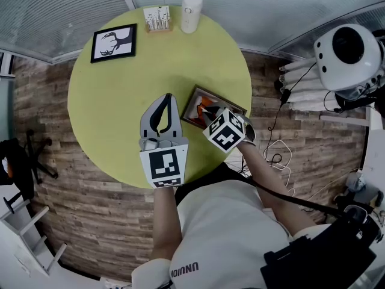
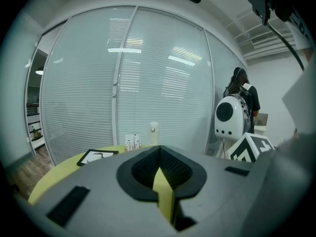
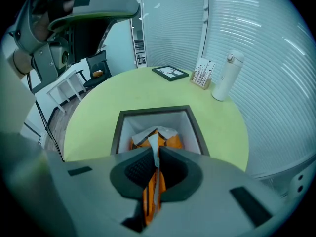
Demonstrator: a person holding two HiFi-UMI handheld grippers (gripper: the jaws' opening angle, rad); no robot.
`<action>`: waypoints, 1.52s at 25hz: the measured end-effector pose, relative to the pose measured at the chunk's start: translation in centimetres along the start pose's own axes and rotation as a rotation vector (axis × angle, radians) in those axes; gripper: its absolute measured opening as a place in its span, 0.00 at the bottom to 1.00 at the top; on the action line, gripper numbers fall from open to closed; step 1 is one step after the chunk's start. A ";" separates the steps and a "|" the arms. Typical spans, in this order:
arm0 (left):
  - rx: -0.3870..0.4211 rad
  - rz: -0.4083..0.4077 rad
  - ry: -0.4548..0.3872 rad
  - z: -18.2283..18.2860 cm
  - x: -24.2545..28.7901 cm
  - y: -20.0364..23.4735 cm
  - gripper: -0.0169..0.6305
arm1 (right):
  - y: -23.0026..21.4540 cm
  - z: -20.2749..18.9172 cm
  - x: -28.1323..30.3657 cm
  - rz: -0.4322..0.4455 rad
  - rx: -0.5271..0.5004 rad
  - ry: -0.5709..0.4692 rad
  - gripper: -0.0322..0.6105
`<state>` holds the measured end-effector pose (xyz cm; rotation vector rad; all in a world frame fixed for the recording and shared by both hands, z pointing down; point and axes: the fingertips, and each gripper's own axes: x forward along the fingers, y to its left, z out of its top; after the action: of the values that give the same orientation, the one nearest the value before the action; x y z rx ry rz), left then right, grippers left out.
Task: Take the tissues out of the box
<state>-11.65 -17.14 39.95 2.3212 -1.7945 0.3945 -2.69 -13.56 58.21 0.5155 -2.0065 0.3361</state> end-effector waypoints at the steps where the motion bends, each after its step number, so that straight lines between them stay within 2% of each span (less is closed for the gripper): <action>1: 0.000 0.001 -0.001 0.0 0.0 0.0 0.05 | 0.0 0.1 -0.1 0.000 0.002 -0.004 0.09; 25: 0.022 0.042 -0.054 1.5 -2.4 -0.5 0.05 | -1.1 2.4 -4.0 -0.096 -0.033 -0.122 0.09; 38: 0.020 0.078 -0.073 2.3 -3.4 -0.5 0.05 | -1.7 4.1 -6.2 -0.119 0.006 -0.220 0.09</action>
<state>-11.75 -14.60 36.65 2.3128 -1.9285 0.3443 -2.44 -15.52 50.85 0.6979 -2.1754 0.2203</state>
